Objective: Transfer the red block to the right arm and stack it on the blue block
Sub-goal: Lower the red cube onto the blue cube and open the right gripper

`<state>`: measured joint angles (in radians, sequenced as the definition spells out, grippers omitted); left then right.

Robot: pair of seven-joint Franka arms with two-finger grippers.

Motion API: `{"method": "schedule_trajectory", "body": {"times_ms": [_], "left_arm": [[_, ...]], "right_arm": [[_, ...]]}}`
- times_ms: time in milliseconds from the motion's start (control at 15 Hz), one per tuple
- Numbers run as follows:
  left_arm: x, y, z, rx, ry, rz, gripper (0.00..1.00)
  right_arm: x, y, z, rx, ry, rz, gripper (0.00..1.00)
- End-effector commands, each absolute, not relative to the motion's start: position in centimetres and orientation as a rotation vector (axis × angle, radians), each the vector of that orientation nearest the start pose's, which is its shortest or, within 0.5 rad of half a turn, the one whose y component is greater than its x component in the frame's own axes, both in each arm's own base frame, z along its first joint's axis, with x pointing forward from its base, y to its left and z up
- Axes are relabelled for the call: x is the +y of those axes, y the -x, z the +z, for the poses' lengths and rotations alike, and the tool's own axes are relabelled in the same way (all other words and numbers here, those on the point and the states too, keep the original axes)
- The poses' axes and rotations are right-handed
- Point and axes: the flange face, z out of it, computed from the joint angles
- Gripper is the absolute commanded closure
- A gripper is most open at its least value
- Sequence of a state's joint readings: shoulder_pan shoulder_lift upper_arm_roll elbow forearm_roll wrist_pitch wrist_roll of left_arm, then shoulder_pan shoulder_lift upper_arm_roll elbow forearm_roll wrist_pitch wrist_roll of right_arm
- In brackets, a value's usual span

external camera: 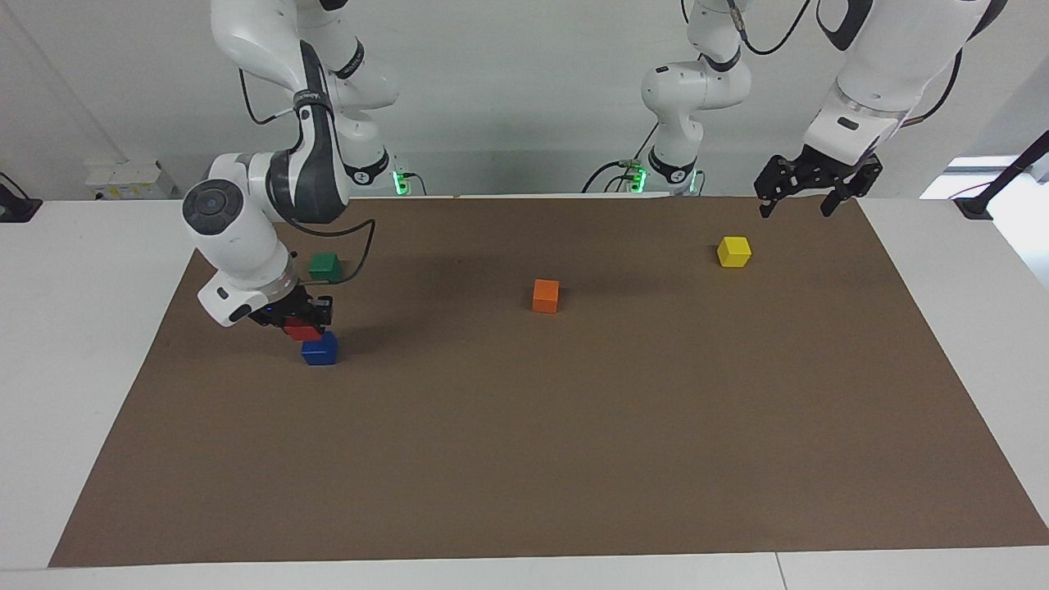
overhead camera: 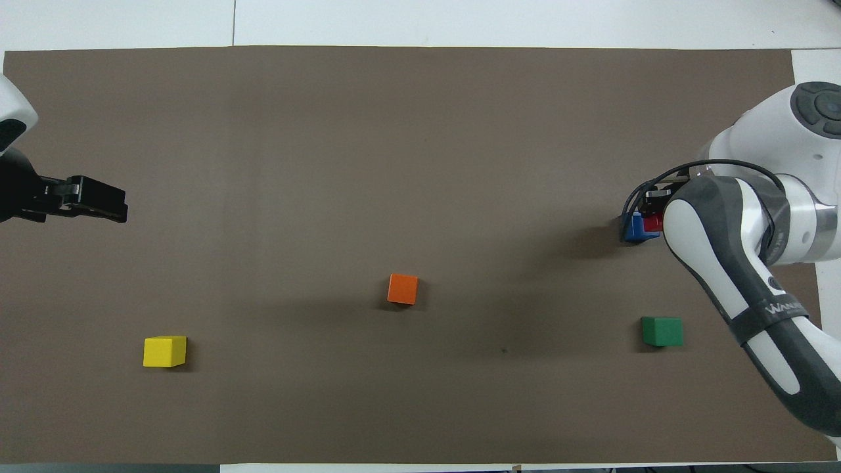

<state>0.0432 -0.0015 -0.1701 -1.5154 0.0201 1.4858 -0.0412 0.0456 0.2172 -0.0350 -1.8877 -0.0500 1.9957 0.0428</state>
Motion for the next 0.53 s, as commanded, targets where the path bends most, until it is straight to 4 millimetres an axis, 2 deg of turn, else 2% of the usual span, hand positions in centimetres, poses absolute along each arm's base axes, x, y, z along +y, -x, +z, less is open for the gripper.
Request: {"method": "schedule_trajectory", "body": {"times_ms": [0,267,467], "left_arm": [[-7.1,-54.4,65.9,0.155,3.120,-0.005,0.00],[-7.1,-53.0,66.3,0.169,3.114,0.005,0.00],[-6.6,-53.1,65.7,0.161,3.116,0.017,0.00]], "right_arm": [[0.3,-59.9,36.4,0.070,3.226,0.161,1.00],[0.6,-59.9,35.9,0.103,3.225,0.094,1.00],[0.7,-59.3,34.8,0.096,3.223,0.070,1.00]]}}
